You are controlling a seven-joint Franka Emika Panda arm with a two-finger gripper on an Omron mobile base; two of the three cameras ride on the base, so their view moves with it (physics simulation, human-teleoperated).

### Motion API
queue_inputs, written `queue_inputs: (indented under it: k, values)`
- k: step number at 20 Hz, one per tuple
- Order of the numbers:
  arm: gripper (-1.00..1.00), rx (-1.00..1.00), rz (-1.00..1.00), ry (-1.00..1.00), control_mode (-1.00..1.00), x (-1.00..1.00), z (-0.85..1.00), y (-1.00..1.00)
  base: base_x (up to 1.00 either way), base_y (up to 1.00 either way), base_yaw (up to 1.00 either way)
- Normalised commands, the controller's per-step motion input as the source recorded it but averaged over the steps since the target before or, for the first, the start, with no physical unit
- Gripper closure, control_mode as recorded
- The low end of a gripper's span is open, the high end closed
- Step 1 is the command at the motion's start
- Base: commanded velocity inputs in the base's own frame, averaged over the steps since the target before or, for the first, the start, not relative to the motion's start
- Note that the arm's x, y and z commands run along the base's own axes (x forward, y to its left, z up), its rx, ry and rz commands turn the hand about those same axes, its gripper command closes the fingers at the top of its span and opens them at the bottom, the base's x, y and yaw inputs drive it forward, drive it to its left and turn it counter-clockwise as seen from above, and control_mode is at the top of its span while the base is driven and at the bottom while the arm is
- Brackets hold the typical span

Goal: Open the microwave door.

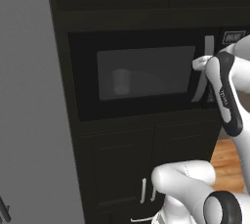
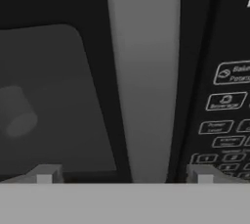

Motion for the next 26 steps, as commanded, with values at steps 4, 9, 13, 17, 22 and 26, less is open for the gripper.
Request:
queue_inputs:
  k: [4,9,13,17,22,26]
  values:
    - [-1.00,0.00,0.00,-0.13,-1.00,0.43,-0.09,-0.19,0.00,0.00,0.00]
    - [-1.00,0.00,0.00,-0.16,-1.00,0.36,-0.12,-0.24,0.00,0.00,0.00]
    - [-1.00,0.00,0.00,-0.07,-1.00,0.46,-0.08,-0.05,0.00,0.00,0.00]
    - [-1.00,0.00,0.00,0.00,-1.00,0.51,-0.05,0.00,0.00,0.00,0.00]
    - [-1.00,0.00,0.02,0.03,-1.00,0.69,-0.05,-0.03,0.00,0.00,0.00]
    - [-1.00,0.00,0.05,0.00,-1.00,0.85,-0.34,0.00,0.00,0.00,0.00]
